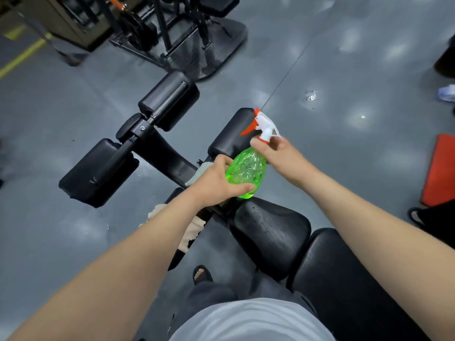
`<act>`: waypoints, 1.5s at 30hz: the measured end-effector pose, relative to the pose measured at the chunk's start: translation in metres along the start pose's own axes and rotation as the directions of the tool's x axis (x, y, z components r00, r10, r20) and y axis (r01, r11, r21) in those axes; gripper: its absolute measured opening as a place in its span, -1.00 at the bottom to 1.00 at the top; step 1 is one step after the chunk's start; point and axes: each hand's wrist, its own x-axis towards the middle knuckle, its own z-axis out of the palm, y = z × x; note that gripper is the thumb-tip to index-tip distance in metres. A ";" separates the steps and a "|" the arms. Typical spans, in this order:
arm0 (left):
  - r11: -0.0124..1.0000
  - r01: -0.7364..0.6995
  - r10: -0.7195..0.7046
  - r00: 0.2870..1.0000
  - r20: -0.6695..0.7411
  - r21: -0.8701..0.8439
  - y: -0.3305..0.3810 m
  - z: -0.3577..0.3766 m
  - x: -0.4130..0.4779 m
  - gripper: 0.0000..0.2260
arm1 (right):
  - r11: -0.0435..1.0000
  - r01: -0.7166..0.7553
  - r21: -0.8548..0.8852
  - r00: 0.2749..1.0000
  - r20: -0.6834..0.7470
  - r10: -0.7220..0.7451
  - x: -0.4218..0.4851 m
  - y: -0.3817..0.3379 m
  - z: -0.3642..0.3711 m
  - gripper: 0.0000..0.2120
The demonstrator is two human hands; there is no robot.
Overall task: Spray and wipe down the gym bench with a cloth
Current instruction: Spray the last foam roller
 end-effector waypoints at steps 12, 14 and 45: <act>0.989 0.130 -0.139 0.983 -0.120 -0.075 -0.009 -0.022 0.016 -0.71 | 0.970 -0.124 -0.210 0.992 -0.034 0.119 0.019 0.012 -0.006 -0.71; 0.982 0.183 -0.191 0.952 -0.240 -0.053 -0.020 -0.029 0.022 -0.82 | 0.976 -0.081 -0.204 0.997 -0.006 0.081 0.020 0.013 -0.012 -0.50; 0.975 0.106 -0.051 0.964 -0.262 0.198 -0.027 -0.001 0.087 -0.57 | 0.794 -0.309 -0.523 0.924 0.031 0.380 0.022 0.008 -0.046 -0.59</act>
